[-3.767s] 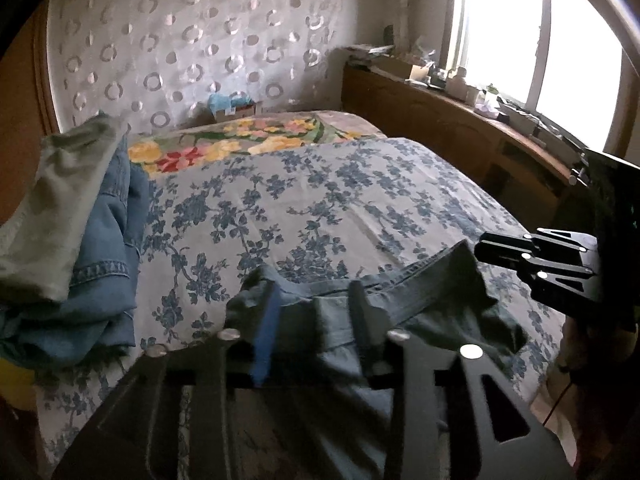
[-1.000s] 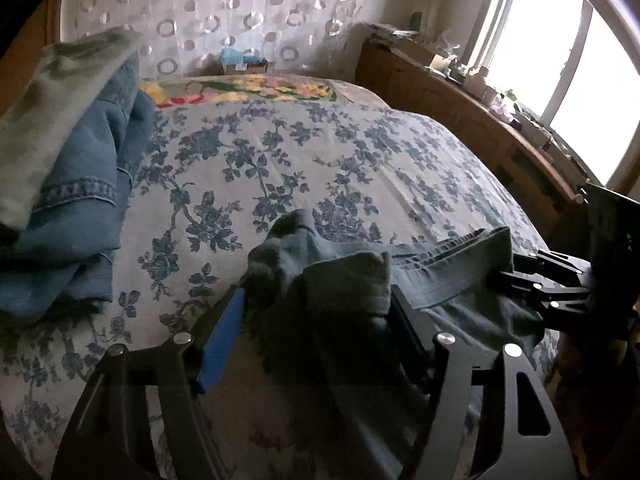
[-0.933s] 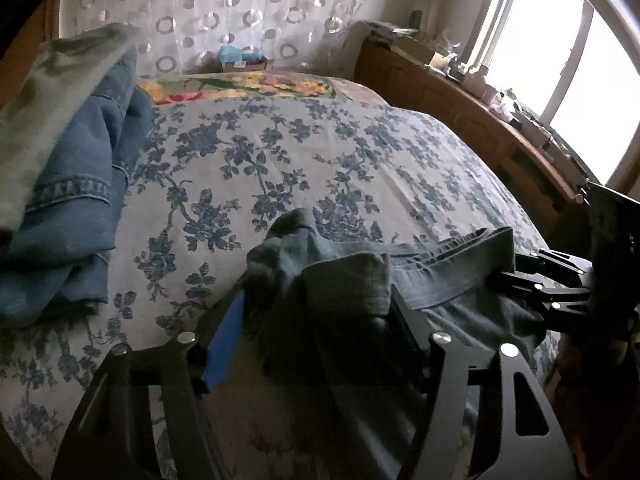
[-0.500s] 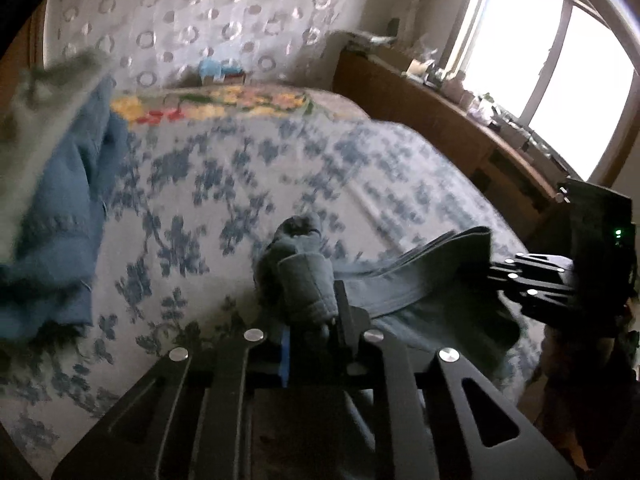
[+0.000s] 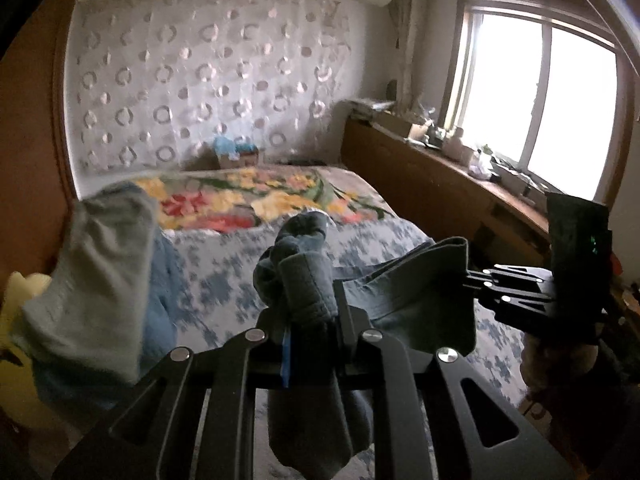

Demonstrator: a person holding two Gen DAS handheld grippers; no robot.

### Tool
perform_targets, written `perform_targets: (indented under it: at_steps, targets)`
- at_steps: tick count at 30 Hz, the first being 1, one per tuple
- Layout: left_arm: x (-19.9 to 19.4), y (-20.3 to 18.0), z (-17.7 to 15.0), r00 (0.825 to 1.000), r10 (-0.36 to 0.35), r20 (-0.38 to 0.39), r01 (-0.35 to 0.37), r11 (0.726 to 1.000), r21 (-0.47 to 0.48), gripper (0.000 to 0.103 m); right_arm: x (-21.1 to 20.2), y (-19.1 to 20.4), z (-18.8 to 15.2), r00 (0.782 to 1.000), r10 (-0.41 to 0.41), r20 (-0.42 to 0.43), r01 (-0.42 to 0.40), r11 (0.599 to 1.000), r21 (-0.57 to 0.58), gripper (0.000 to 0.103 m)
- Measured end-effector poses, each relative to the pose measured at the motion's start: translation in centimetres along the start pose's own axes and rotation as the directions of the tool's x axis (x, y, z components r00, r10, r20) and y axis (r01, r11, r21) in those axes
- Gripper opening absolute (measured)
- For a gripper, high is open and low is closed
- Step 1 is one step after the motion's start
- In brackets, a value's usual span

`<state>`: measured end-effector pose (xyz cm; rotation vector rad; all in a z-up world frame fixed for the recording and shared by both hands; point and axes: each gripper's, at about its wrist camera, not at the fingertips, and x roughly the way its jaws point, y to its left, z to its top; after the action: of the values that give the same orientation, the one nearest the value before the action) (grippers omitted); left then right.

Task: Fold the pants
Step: 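Lift the folded pants with both tools and carry them toward the clothes stack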

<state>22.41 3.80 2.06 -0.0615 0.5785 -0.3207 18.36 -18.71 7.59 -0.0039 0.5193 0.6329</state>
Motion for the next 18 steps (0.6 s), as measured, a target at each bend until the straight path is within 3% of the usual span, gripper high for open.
perform_targets:
  at_steps: [9, 18]
  targets:
    - [-1.8, 2.8, 3.1, 0.995, 0.077, 0.061, -0.076, 0.997, -0.007, 0.016, 2.7, 0.8, 4.8, 0.998, 0.050, 0.044, -0.047, 0.997, -0.061, 0.006]
    - [-2.8, 6.3, 4.2, 0.985, 0.153, 0.085, -0.150, 0.988, -0.037, 0.016, 8.9, -0.1, 7.6, 0.993, 0.112, 0.042, -0.106, 0.986, -0.131, 0.006]
